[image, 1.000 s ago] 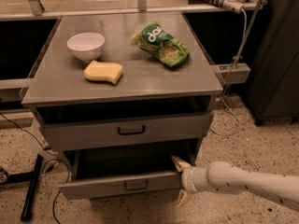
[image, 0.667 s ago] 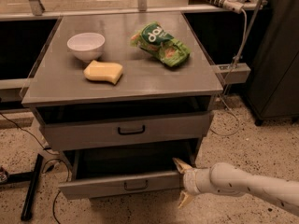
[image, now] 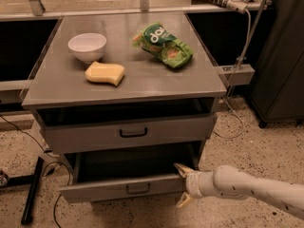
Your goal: Open middle drawer
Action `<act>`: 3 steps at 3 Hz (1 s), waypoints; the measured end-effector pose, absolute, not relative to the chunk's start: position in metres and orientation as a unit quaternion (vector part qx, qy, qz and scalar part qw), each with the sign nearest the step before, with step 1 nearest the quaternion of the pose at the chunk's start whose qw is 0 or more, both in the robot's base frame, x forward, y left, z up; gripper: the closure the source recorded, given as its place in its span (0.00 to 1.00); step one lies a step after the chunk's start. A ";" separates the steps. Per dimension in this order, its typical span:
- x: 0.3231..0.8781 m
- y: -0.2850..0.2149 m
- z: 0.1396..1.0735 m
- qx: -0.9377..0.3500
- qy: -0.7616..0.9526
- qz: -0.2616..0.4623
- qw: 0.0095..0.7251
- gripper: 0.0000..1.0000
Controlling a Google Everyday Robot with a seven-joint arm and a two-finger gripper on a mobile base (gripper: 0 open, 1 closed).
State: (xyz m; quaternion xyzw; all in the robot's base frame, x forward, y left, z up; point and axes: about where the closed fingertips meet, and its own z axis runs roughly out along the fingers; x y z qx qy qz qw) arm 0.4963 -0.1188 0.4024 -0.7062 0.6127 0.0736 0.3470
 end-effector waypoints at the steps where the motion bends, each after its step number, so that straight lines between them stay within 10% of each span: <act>1: 0.496 -0.119 0.402 -0.706 0.613 0.074 0.347 0.42; 3: 0.496 -0.119 0.414 -0.706 0.612 0.074 0.347 0.87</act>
Offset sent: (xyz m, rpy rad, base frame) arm -0.0148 0.0090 0.0487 0.1813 0.0100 0.1342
